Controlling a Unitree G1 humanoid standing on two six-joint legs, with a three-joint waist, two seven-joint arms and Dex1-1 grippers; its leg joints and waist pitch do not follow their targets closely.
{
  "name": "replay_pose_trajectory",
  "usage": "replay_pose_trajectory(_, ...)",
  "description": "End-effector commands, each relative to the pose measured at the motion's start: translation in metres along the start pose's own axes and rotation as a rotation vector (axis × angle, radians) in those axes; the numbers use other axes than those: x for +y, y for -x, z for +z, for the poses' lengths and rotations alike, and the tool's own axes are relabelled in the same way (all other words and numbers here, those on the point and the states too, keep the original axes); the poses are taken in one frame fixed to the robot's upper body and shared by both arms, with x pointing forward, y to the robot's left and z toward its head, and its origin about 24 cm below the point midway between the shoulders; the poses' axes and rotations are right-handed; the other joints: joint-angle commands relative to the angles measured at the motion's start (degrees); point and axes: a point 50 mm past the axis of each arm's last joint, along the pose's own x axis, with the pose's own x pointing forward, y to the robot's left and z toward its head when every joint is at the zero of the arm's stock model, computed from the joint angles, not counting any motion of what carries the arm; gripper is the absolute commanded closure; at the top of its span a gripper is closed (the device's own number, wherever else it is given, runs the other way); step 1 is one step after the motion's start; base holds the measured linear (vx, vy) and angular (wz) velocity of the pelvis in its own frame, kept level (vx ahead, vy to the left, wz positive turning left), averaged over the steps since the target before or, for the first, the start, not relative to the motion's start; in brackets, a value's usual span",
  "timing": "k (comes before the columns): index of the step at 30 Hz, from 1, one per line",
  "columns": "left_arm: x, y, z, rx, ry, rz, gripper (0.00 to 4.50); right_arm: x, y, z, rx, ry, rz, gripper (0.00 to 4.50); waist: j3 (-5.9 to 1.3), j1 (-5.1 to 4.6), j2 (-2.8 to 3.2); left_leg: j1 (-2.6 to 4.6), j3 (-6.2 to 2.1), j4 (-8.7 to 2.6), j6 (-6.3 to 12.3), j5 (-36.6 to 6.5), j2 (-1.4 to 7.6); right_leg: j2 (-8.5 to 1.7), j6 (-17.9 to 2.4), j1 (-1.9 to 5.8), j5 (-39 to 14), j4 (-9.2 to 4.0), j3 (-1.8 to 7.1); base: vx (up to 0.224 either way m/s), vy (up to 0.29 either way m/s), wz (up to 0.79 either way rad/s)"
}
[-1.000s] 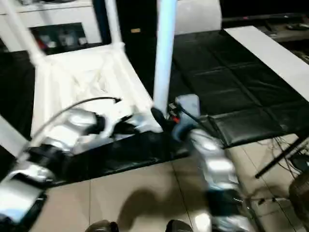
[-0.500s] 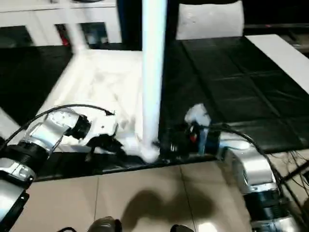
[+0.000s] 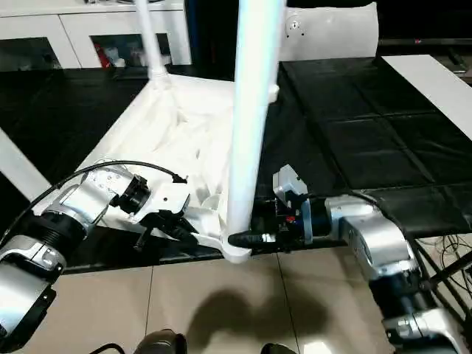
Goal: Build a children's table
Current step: Rotate leg to tighten
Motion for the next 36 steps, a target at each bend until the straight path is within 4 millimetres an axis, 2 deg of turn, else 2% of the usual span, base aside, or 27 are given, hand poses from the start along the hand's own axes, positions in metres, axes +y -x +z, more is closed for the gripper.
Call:
replay_pose_trajectory(1, 0.006, 0.002, 0.016, 0.002, -0.082, -0.031, 4.50, -0.001, 0.000, 0.000, 0.015, 0.004, 0.017, 1.93, -5.02, -0.52, -0.84, 1.00, -0.04, -4.03, 3.11, -12.67, 1.30, -3.06, -11.58, 3.30, -18.39, -3.81, 2.50, 0.000, 0.000, 0.00)
replay_pose_trajectory(3, 0.007, 0.002, 0.015, 0.002, -0.082, -0.023, 4.50, -0.002, -0.002, 0.000, 0.012, 0.006, 0.017, 1.98, -4.97, -0.50, -0.83, 1.02, 0.03, -4.00, 3.01, -12.89, 1.28, -3.07, -11.76, 3.26, -18.15, -3.86, 2.57, 0.000, 0.000, 0.00)
replay_pose_trajectory(4, 0.007, 0.002, 0.015, 0.002, -0.081, -0.022, 4.50, -0.002, -0.003, 0.000, 0.011, 0.008, 0.018, 2.27, -4.98, -0.49, -0.86, 1.03, 0.03, -4.00, 3.02, -12.79, 1.28, -3.08, -11.77, 3.28, -18.04, -3.81, 2.57, 0.000, 0.000, 0.00)
replay_pose_trajectory(5, 0.008, 0.002, 0.015, -0.008, -0.075, -0.008, 4.50, -0.001, -0.005, 0.000, 0.006, 0.006, 0.021, 2.31, -4.95, -0.46, -0.72, 0.97, 0.00, -4.01, 3.15, -12.67, 1.25, -3.11, -11.69, 3.30, -18.21, -3.81, 2.55, 0.000, 0.000, 0.00)
replay_pose_trajectory(7, 0.008, 0.002, 0.015, -0.012, -0.071, -0.003, 4.50, 0.000, -0.005, -0.001, 0.004, 0.005, 0.023, 2.33, -4.91, -0.47, -0.80, 1.06, 0.03, -4.03, 3.02, -13.09, 1.25, -3.10, -11.52, 3.24, -18.83, -3.97, 2.55, 0.000, 0.000, 0.00)
replay_pose_trajectory(10, 0.011, 0.001, 0.016, -0.042, -0.044, 0.045, 4.50, 0.001, -0.007, -0.002, -0.017, 0.004, 0.008, 2.45, -4.86, -0.49, -0.61, 1.12, -0.02, -4.12, 2.73, -13.92, 1.29, -3.12, -11.30, 3.25, -19.79, -4.09, 2.51, 0.000, 0.000, 0.00)
replay_pose_trajectory(13, 0.018, 0.001, 0.019, -0.086, 0.009, 0.138, 4.50, 0.005, -0.007, -0.004, -0.075, -0.006, -0.039, 2.46, -4.73, -0.55, -0.63, 1.29, 0.04, -4.20, 2.43, -14.82, 1.29, -3.09, -11.06, 3.15, -20.85, -4.37, 2.57, 0.000, 0.000, 0.00)
replay_pose_trajectory(14, 0.020, 0.001, 0.019, -0.096, 0.032, 0.177, 4.50, 0.007, -0.008, -0.005, -0.103, -0.012, -0.068, 2.47, -4.69, -0.44, -0.71, 1.38, 0.00, -4.23, 2.32, -15.09, 1.24, -3.11, -10.79, 3.12, -21.78, -4.51, 2.52, 0.000, 0.000, 0.00)
replay_pose_trajectory(15, 0.020, 0.001, 0.019, -0.096, 0.033, 0.179, 4.50, 0.007, -0.008, -0.005, -0.105, -0.012, -0.070, 2.47, -4.70, -0.55, -0.81, 1.05, -0.14, -4.33, 2.22, -14.81, 1.16, -3.11, -10.34, 3.38, -22.27, -4.40, 2.40, 0.000, 0.000, 0.00)
replay_pose_trajectory(17, 0.024, 0.000, 0.019, -0.127, 0.090, 0.251, 4.50, 0.009, -0.011, -0.009, -0.165, -0.024, -0.165, 2.48, -4.52, -0.70, -0.71, 1.29, -0.08, -4.35, 1.95, -15.88, 1.08, -3.14, -9.40, 3.06, -24.56, -4.93, 2.39, 0.000, 0.000, 0.00)
replay_pose_trajectory(19, 0.027, -0.003, 0.019, -0.164, 0.144, 0.320, 4.50, 0.010, -0.014, -0.016, -0.202, -0.044, -0.277, 2.49, -4.46, -1.04, -0.89, 0.97, -0.25, -4.52, 1.60, -16.04, 0.87, -3.22, -8.19, 3.34, -26.67, -5.12, 2.24, 0.000, 0.000, 0.00)
replay_pose_trajectory(20, 0.029, -0.004, 0.019, -0.177, 0.179, 0.357, 4.50, 0.009, -0.016, -0.020, -0.221, -0.058, -0.349, 2.50, -4.35, -1.24, -0.85, 1.05, -0.30, -4.59, 1.40, -16.40, 0.85, -3.25, -7.44, 3.08, -28.00, -5.38, 2.17, 0.000, 0.000, 0.00)
replay_pose_trajectory(22, 0.031, -0.005, 0.019, -0.178, 0.203, 0.395, 4.50, 0.008, -0.018, -0.023, -0.234, -0.075, -0.408, 2.50, -4.29, -1.76, -0.95, 0.96, -0.37, -4.63, 1.27, -16.76, 0.63, -3.18, -6.76, 3.11, -29.41, -5.59, 1.98, 0.000, 0.000, 0.00)
replay_pose_trajectory(23, 0.032, -0.006, 0.018, -0.174, 0.228, 0.428, 4.50, 0.006, -0.021, -0.026, -0.238, -0.089, -0.463, 2.50, -4.12, -2.34, -0.90, 0.82, -0.44, -4.69, 1.17, -17.28, 0.50, -3.05, -6.34, 3.10, -30.18, -5.71, 1.84, 0.000, 0.000, 0.00)
replay_pose_trajectory(24, 0.035, -0.007, 0.019, -0.175, 0.257, 0.474, 4.50, 0.002, -0.025, -0.028, -0.244, -0.104, -0.520, 2.50, -4.05, -2.67, -0.76, 0.83, -0.41, -4.68, 1.01, -17.53, 0.49, -3.02, -6.23, 2.97, -30.64, -5.78, 1.81, 0.000, 0.000, 0.00)
replay_pose_trajectory(25, 0.038, -0.008, 0.020, -0.182, 0.289, 0.511, 4.50, -0.002, -0.029, -0.028, -0.254, -0.120, -0.580, 2.51, -4.01, -3.41, -0.75, 1.00, -0.50, -4.59, 1.01, -18.37, 0.20, -3.03, -5.47, 2.94, -32.64, -6.27, 1.52, 0.000, 0.000, 0.00)
replay_pose_trajectory(26, 0.042, -0.009, 0.023, -0.194, 0.331, 0.555, 4.50, -0.008, -0.036, -0.027, -0.268, -0.153, -0.656, 2.51, -3.86, -4.03, -0.90, 0.78, -0.50, -4.64, 1.21, -18.34, 0.12, -2.92, -5.14, 2.99, -33.04, -6.38, 1.44, 0.000, 0.000, 0.00)
replay_pose_trajectory(28, 0.044, -0.009, 0.024, -0.200, 0.347, 0.579, 4.50, -0.011, -0.039, -0.025, -0.275, -0.163, -0.683, 2.52, -3.87, -4.43, -0.53, 0.66, -0.64, -4.69, 1.11, -18.56, 0.04, -2.88, -4.95, 3.05, -33.43, -6.38, 1.23, 0.000, 0.000, 0.00)
replay_pose_trajectory(29, 0.045, -0.009, 0.025, -0.202, 0.355, 0.597, 4.50, -0.012, -0.042, -0.024, -0.281, -0.168, -0.698, 2.52, -3.97, -4.86, -0.62, 0.68, -0.70, -4.70, 1.23, -18.62, -0.01, -2.82, -4.70, 3.16, -32.95, -6.55, 1.14, 0.000, 0.000, 0.00)
replay_pose_trajectory(30, 0.048, -0.009, 0.027, -0.205, 0.369, 0.625, 4.50, -0.018, -0.046, -0.022, -0.295, -0.191, -0.743, 2.52, -4.06, -4.95, -0.59, 0.87, -0.65, -4.68, 1.53, -18.46, 0.01, -2.73, -4.80, 3.05, -32.18, -6.59, 1.19, 0.000, 0.000, 0.00)
replay_pose_trajectory(31, 0.050, -0.010, 0.029, -0.207, 0.380, 0.644, 4.50, -0.022, -0.049, -0.020, -0.305, -0.209, -0.780, 2.52, -4.09, -5.33, -0.61, 0.80, -0.50, -4.70, 2.13, -17.90, 0.05, -2.73, -5.72, 3.04, -30.24, -6.47, 1.33, 0.000, 0.000, 0.00)
replay_pose_trajectory(32, 0.053, -0.010, 0.032, -0.214, 0.402, 0.670, 4.50, -0.030, -0.054, -0.016, -0.323, -0.243, -0.851, 2.52, -4.27, -5.95, -0.28, 0.17, -0.82, -4.91, 1.75, -16.83, 0.20, -2.76, -6.98, 3.39, -27.49, -5.82, 1.30, 0.000, 0.000, 0.00)
replay_pose_trajectory(33, 0.055, -0.011, 0.034, -0.216, 0.415, 0.695, 4.50, -0.036, -0.058, -0.013, -0.339, -0.279, -0.904, 2.52, -4.27, -6.12, -0.34, 0.05, -0.91, -5.00, 1.55, -16.80, 0.17, -2.62, -7.04, 3.53, -26.76, -5.74, 1.13, 0.000, 0.000, 0.00)
replay_pose_trajectory(34, 0.059, -0.012, 0.038, -0.215, 0.433, 0.740, 4.50, -0.045, -0.066, -0.008, -0.364, -0.350, -0.986, 2.52, -4.28, -6.45, -0.11, 0.58, -0.67, -4.89, 1.54, -17.59, 0.18, -2.60, -7.88, 3.07, -25.55, -5.71, 1.38, 0.000, 0.000, 0.00)
replay_pose_trajectory(35, 0.061, -0.013, 0.041, -0.214, 0.433, 0.751, 4.50, -0.050, -0.070, -0.005, -0.367, -0.386, -1.035, 2.52, -4.34, -6.96, -0.10, 0.24, -0.90, -4.91, 1.13, -17.45, 0.10, -2.56, -8.48, 3.49, -24.29, -5.44, 1.28, 0.000, 0.000, 0.00)
replay_pose_trajectory(36, 0.062, -0.015, 0.043, -0.213, 0.422, 0.762, 4.50, -0.053, -0.075, -0.003, -0.370, -0.398, -1.058, 2.52, -4.40, -6.94, -0.08, 0.25, -0.85, -4.91, 1.27, -17.04, 0.08, -2.62, -8.64, 3.56, -23.45, -5.47, 1.35, 0.000, 0.000, 0.00)
